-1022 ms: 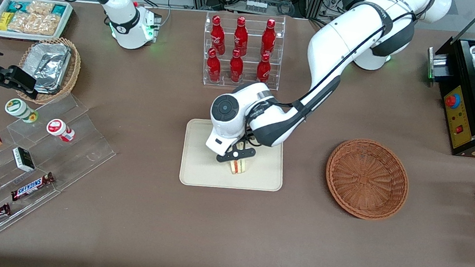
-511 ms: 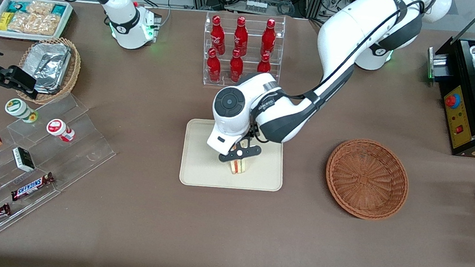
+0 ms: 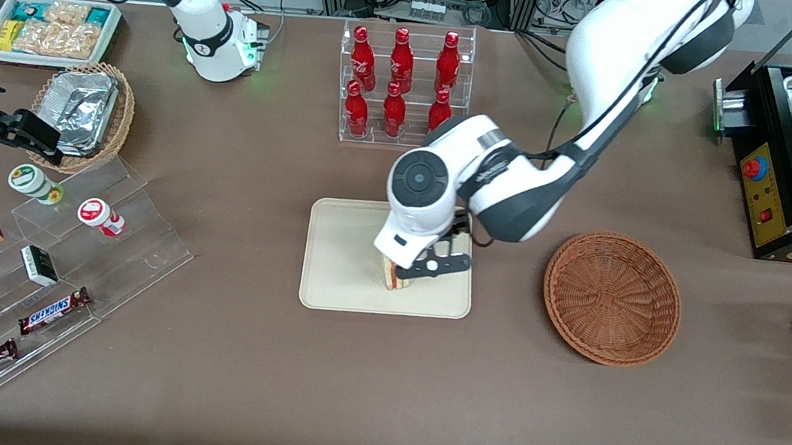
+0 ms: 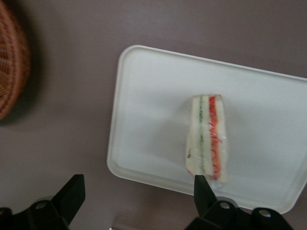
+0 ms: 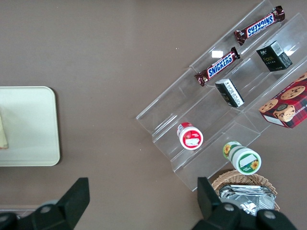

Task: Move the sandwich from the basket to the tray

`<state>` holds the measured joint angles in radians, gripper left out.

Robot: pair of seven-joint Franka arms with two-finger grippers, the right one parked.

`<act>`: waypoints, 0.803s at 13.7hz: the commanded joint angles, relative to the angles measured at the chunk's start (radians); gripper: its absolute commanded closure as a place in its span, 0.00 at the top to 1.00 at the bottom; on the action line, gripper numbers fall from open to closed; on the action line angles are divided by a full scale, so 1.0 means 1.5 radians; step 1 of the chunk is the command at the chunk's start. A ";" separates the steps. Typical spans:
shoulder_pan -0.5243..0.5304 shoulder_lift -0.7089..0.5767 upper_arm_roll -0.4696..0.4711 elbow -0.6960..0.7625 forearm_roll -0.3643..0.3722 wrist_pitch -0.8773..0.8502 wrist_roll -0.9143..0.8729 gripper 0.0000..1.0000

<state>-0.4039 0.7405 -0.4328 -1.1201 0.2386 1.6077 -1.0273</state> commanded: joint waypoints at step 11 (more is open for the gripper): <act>0.281 -0.281 -0.002 -0.265 -0.064 -0.043 0.494 1.00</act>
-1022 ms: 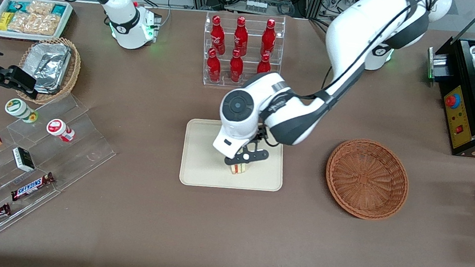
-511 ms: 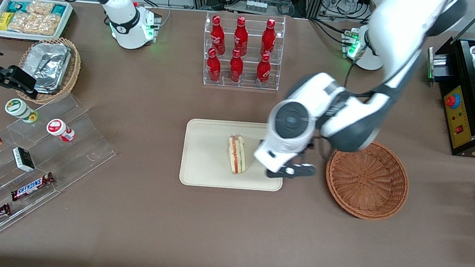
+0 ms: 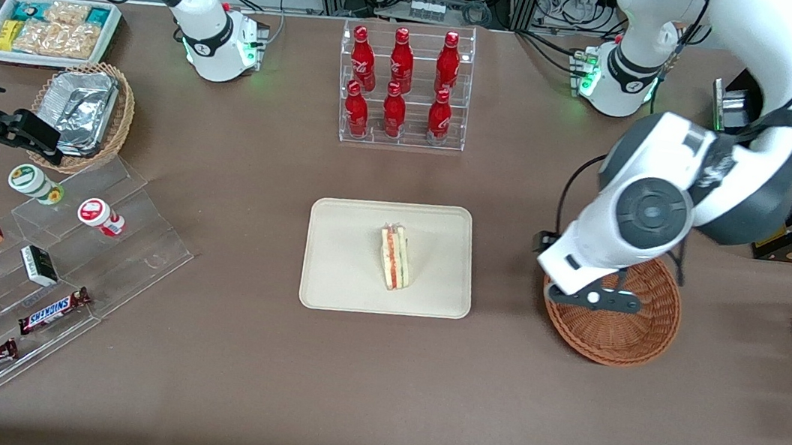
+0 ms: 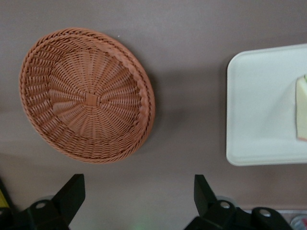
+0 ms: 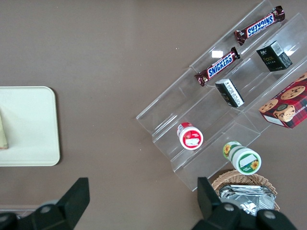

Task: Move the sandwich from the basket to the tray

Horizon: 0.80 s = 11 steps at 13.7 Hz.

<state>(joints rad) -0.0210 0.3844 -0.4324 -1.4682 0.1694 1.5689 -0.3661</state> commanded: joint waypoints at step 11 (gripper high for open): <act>0.087 -0.165 0.120 -0.030 -0.089 -0.141 0.347 1.00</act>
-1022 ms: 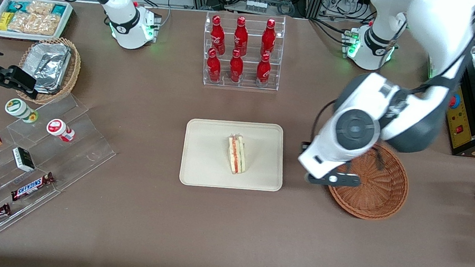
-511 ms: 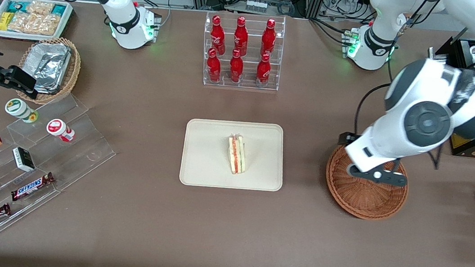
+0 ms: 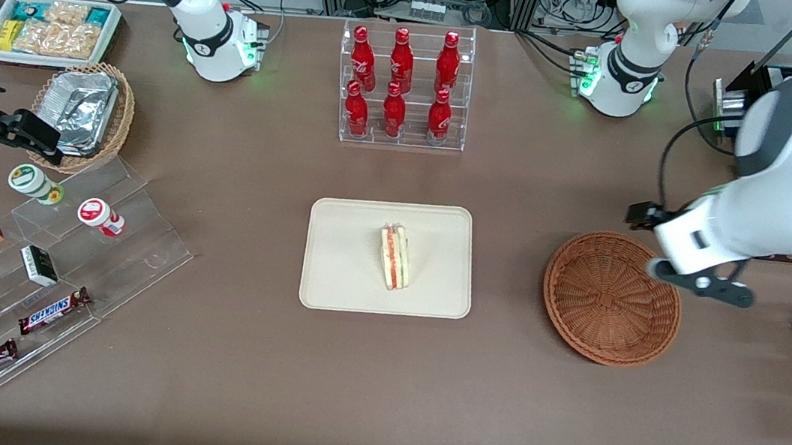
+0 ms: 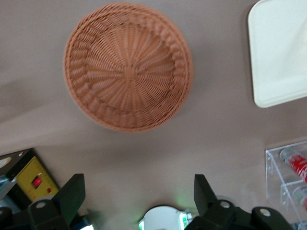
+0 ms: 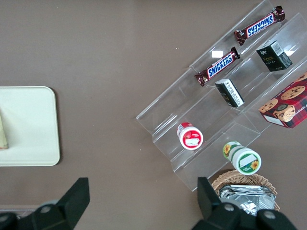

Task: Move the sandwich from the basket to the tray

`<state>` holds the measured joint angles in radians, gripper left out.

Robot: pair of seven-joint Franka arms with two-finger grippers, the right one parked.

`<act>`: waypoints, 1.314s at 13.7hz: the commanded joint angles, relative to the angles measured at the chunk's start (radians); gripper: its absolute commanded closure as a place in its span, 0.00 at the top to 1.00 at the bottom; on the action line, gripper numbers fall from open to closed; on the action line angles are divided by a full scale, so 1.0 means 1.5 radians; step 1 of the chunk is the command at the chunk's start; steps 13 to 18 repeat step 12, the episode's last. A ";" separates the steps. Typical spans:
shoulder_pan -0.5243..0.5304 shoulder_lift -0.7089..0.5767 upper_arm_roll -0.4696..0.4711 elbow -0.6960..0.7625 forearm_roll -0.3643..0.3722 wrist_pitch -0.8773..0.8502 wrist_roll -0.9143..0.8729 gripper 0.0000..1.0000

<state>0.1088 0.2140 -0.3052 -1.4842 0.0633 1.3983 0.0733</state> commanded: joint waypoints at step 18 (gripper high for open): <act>-0.068 -0.157 0.185 -0.013 -0.026 -0.066 0.069 1.00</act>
